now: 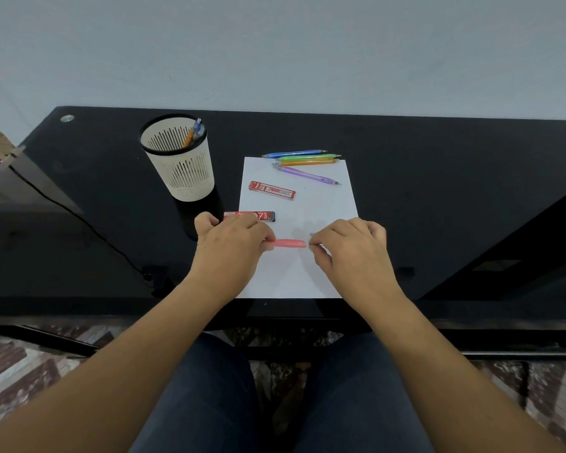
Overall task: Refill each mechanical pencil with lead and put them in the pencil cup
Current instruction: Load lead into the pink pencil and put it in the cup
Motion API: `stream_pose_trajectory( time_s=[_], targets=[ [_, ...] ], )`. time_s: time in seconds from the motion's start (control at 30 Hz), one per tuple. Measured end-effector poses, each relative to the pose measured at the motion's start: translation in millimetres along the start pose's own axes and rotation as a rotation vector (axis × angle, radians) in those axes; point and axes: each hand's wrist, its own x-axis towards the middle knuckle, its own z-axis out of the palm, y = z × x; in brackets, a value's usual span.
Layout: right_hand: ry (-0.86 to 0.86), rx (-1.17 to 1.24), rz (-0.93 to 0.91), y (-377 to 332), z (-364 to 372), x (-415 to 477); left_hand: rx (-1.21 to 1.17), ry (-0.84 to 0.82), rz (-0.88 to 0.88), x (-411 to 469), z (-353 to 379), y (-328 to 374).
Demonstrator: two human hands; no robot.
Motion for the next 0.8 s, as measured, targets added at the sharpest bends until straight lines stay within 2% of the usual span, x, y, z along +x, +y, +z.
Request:
stream_pose_trajectory(
  time_s=[0.3,0.53,0.7,0.8],
  targets=[
    [-0.142,-0.139,0.114,3.6,-6.9,2.9,-0.007,-0.053,-0.131,-0.3,4.9,-5.6],
    [-0.171,-0.142,0.161,5.3,-5.3,1.6,-0.222,0.141,-0.321,-0.5,3.7,-3.2],
    [-0.167,-0.128,0.163,4.6,-2.7,2.0,-0.363,0.121,-0.390,-0.4,1.7,-2.5],
    [-0.183,-0.137,0.170,4.3,-1.7,2.6,-0.350,0.108,-0.391,0.3,1.0,-3.5]
  ],
)
